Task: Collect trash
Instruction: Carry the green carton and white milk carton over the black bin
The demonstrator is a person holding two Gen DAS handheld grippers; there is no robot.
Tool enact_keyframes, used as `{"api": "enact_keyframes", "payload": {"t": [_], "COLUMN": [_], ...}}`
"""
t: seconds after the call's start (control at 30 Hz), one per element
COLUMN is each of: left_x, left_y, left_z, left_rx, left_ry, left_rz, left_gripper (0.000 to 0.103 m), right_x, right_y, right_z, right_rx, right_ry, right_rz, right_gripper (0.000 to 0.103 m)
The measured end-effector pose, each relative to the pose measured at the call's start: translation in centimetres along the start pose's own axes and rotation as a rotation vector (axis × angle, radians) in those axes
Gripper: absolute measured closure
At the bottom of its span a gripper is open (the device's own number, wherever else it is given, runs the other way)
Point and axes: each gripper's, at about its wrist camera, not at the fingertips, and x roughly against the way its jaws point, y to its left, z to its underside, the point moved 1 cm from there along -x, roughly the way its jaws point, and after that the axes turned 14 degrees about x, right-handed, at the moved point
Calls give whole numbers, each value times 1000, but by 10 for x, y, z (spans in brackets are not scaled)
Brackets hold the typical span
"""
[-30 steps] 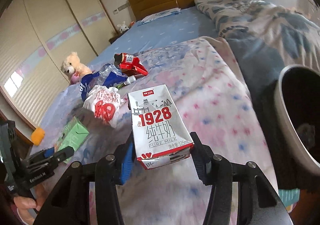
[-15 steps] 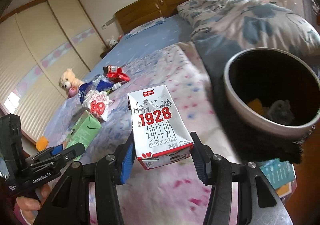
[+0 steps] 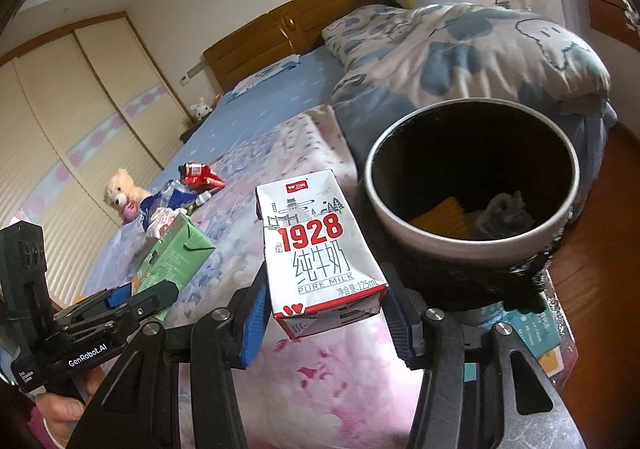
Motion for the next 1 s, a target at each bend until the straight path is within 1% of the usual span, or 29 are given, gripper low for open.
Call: {"api": "enact_keyframes", "payload": {"t": [0.43,1.0], "left_x": [-13,-27], "left_y": [-42,-80], "left_z": [-2,-10], "left_rx": [-79,-138], "left_ry": [11,18], "left_rz": [23,49], "left_gripper": [52,53], "right_x": [21,35], "right_y": [-32,-64], "right_z": [-1,-5], "right_rx": [-53,-92], "right_ry": [-30,-56], "right_rz": [48,90], "right_gripper": [51,51]}}
